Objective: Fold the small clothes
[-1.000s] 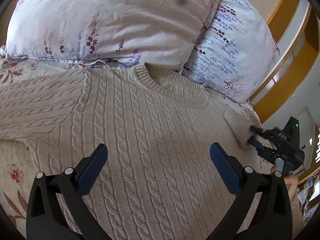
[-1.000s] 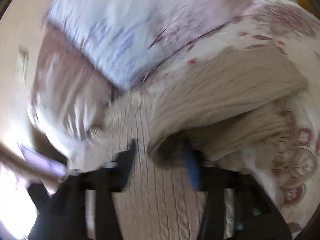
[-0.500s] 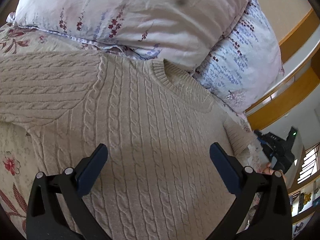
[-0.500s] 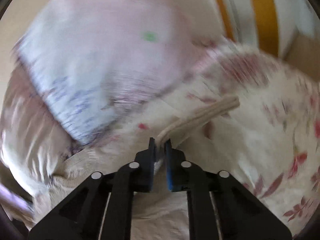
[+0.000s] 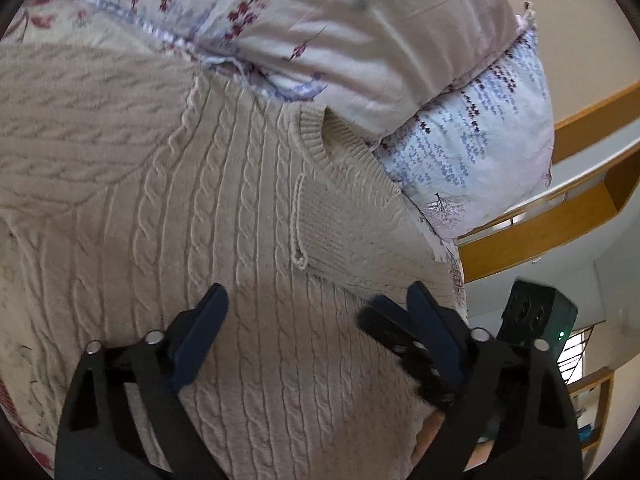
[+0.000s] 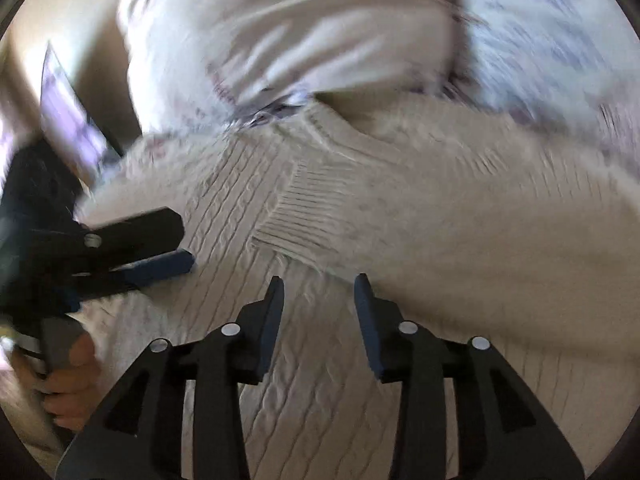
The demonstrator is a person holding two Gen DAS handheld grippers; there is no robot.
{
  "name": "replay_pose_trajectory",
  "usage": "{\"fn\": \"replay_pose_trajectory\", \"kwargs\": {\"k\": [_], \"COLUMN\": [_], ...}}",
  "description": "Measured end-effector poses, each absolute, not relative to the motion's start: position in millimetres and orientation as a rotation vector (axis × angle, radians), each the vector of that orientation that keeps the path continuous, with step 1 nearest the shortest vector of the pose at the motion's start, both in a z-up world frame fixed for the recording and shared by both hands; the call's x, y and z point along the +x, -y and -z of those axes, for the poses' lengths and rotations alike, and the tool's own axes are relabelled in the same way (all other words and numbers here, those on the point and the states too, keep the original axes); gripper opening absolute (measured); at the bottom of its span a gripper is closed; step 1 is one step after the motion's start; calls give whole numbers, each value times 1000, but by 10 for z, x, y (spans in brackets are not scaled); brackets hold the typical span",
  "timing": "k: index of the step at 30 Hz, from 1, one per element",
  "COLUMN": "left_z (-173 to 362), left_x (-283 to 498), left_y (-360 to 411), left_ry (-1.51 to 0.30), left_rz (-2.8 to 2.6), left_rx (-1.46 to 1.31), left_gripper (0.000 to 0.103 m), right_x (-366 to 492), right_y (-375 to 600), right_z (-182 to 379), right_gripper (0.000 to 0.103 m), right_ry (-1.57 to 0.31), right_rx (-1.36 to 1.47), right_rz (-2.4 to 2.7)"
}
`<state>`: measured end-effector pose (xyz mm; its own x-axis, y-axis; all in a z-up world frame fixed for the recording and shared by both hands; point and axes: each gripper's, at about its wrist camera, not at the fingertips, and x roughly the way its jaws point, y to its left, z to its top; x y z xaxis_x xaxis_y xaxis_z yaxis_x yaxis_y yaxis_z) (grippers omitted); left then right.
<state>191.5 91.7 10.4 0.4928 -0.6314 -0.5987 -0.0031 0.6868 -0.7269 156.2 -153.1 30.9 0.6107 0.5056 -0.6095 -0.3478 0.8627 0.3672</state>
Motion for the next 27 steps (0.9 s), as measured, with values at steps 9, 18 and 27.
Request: {"fn": "replay_pose_trajectory", "kwargs": {"k": [9,18,27], "left_z": [39,111,-145], "left_x": [2119,2449,2386], "left_y": [-672,-498,-872], "left_ry": [-1088,-1102,-995], "left_rz": [442,361,278], "left_rx": [-837,-753,-622], "left_gripper": [51,8,7], "right_x": [1237,1178,1278], "right_y": [3355,3735,3694], "right_z": [29,34,-5], "right_gripper": [45,44,23], "right_ry": [-662,-566,-557], "right_rx": [954,1036,973], "right_rz": [-198,-78,-60]}}
